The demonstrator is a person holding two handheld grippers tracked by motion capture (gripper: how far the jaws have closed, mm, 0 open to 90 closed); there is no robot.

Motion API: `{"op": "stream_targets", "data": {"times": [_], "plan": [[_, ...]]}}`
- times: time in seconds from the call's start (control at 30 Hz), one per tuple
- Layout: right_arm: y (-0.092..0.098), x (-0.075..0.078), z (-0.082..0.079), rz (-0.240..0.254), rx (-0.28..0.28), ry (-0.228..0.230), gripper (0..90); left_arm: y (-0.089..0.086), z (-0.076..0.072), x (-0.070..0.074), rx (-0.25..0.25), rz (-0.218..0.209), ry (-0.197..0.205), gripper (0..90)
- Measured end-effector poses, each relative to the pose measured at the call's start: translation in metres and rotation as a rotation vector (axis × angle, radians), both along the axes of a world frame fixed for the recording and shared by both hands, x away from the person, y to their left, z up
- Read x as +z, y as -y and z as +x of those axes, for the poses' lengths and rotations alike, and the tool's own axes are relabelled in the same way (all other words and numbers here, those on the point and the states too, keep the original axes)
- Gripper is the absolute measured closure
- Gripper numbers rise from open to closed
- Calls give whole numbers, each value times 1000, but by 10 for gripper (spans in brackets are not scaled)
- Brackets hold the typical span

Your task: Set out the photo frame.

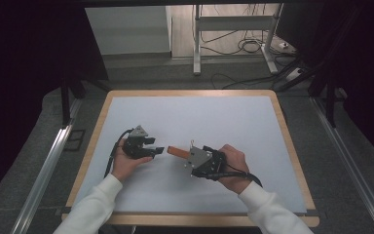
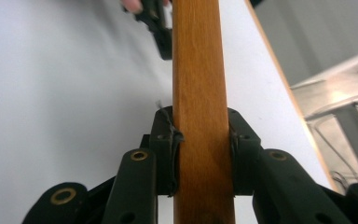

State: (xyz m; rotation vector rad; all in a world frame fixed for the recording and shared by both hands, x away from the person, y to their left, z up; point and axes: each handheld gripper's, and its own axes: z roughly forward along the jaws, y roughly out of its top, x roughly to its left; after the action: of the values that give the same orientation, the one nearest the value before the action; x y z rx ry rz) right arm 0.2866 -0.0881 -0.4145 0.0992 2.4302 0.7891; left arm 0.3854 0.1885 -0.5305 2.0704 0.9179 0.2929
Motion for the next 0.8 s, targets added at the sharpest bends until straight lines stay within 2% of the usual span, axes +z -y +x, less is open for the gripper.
{"op": "stream_targets", "data": {"times": [0.1,0.2,0.27,0.6,0.73,0.8], "plan": [[4,7,-5,19,24,-44,692,0,0,0,8,-9,-3,382],[6,8,-6,17,29,-48,689,0,0,0,9,-7,-5,381],[7,8,-3,36,21,-41,687,0,0,0,6,-3,-3,379],[1,10,19,85,-34,-43,661,-2,1,1,6,0,1,369],[7,11,32,133,-68,-79,646,-2,1,1,8,0,0,368],[9,11,38,144,-82,-83,627,-2,0,1,9,0,-2,367]]}}
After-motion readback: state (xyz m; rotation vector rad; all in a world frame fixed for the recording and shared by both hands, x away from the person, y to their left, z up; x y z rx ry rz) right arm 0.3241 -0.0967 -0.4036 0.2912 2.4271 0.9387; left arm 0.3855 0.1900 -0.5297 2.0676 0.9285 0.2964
